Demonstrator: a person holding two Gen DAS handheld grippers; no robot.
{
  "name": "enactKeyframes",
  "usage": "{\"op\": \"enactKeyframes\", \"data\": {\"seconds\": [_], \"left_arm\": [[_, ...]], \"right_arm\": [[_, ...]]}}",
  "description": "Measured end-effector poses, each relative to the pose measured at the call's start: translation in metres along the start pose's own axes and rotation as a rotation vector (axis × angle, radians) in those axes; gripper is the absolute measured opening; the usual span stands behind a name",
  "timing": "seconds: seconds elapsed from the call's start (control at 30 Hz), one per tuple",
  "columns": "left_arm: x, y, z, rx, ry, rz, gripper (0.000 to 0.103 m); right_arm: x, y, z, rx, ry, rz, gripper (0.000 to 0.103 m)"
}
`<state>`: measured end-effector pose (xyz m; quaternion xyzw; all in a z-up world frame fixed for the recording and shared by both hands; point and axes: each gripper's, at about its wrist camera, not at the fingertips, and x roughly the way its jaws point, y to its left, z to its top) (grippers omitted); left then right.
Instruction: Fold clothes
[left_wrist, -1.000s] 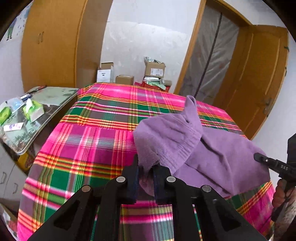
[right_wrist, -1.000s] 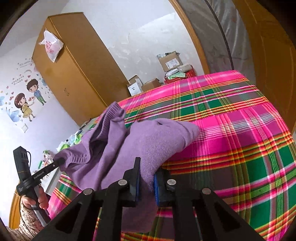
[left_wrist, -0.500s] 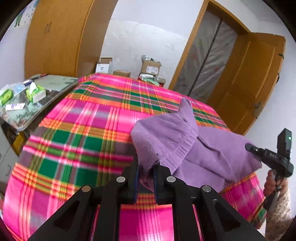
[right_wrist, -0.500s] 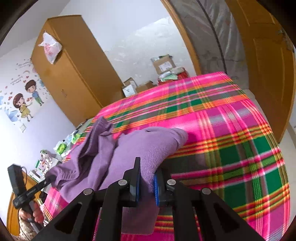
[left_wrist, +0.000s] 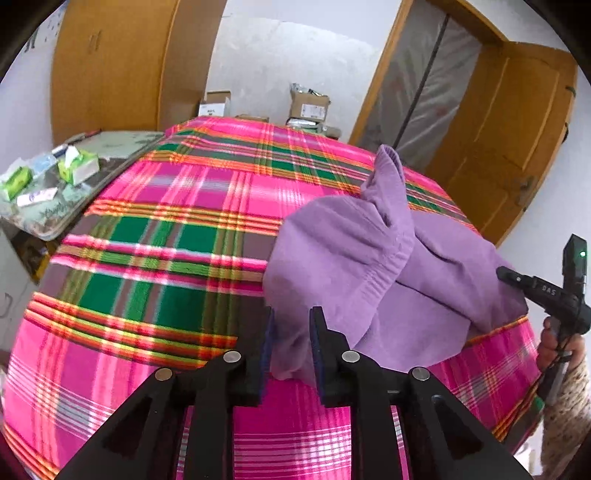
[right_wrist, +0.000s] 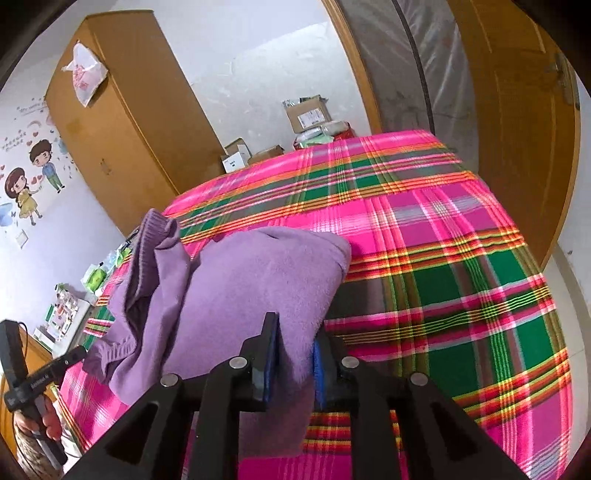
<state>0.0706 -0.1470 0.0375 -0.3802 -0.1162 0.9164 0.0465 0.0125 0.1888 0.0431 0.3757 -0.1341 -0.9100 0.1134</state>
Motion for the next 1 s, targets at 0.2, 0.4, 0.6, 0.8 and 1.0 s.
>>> {"op": "enactKeyframes", "data": {"seconds": [0.2, 0.4, 0.6, 0.8, 1.0], "left_arm": [[-0.006, -0.028, 0.022, 0.09, -0.046, -0.034, 0.047], [0.002, -0.065, 0.045, 0.214, -0.056, -0.066, 0.053], [0.035, -0.106, 0.058, 0.364, 0.013, -0.059, 0.053], [0.068, -0.129, 0.06, 0.468, 0.06, 0.024, 0.053], [0.094, -0.121, 0.072, 0.436, 0.092, 0.112, 0.053]], "right_arm": [[-0.019, 0.008, -0.002, -0.028, -0.062, -0.036, 0.023], [-0.036, 0.008, -0.002, -0.028, -0.114, -0.069, 0.028], [-0.031, 0.022, -0.008, -0.066, -0.078, -0.001, 0.032], [-0.005, 0.052, -0.017, -0.147, 0.014, 0.118, 0.035], [0.011, 0.074, -0.029, -0.225, 0.072, 0.196, 0.036]]}}
